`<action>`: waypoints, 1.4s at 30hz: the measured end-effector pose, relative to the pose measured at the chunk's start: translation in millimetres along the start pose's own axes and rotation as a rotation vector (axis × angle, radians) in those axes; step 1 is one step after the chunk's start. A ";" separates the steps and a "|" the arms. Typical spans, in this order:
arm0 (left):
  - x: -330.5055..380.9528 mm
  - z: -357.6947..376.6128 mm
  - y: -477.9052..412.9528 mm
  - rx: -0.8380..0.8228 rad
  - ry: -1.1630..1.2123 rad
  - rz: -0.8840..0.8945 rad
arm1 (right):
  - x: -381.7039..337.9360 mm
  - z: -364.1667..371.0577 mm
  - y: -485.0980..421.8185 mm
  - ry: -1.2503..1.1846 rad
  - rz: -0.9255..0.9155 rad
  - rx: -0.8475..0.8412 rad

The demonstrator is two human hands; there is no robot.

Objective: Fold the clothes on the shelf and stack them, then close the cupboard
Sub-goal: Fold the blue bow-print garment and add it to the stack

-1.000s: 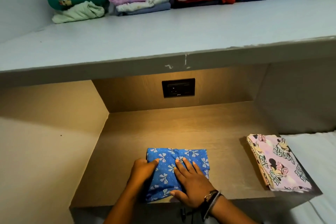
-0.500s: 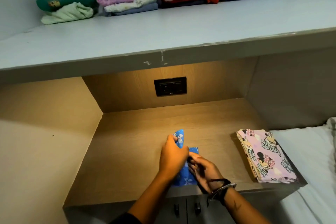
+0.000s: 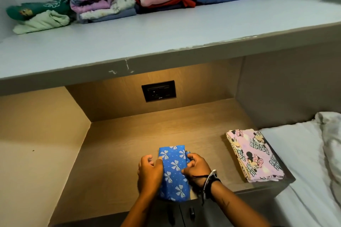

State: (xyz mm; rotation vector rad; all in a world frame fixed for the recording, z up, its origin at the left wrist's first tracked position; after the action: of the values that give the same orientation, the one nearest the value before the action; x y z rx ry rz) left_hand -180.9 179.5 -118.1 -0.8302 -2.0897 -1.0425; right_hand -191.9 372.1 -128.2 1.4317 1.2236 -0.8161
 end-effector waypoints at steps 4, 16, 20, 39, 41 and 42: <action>-5.5 23.0 -0.8 -0.178 0.038 -0.106 | -0.7 -5.5 -5.2 0.163 -0.043 0.119; 46.5 53.8 53.8 -0.534 0.365 -0.077 | 8.5 -31.4 7.0 -0.210 -0.045 0.194; 84.9 72.4 99.2 -0.732 0.443 -0.008 | -23.8 -70.4 41.2 -0.549 -0.054 0.125; 67.5 225.6 127.9 -0.384 0.163 -0.250 | 36.8 -262.5 26.2 0.148 0.078 0.232; 66.7 235.6 136.5 -0.538 0.235 -0.338 | 54.9 -249.2 30.8 -0.001 0.121 0.137; 68.5 240.3 137.8 -0.588 0.235 -0.345 | 59.6 -248.0 29.6 -0.052 0.127 0.147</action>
State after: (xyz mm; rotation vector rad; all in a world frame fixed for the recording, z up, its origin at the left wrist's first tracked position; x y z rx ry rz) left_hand -180.0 464.9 -119.6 -0.5748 -1.7742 -1.8977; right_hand -179.0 628.4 -118.3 1.5798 1.0401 -0.8641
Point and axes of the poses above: each hand's wrist, its own y-axis away from the middle knuckle, its own z-axis out of the palm, x = y × z, the point moved 7 cm from there along -y, towards the middle knuckle, and after that the axes turned 7 degrees about -z, right-handed, at the moved point
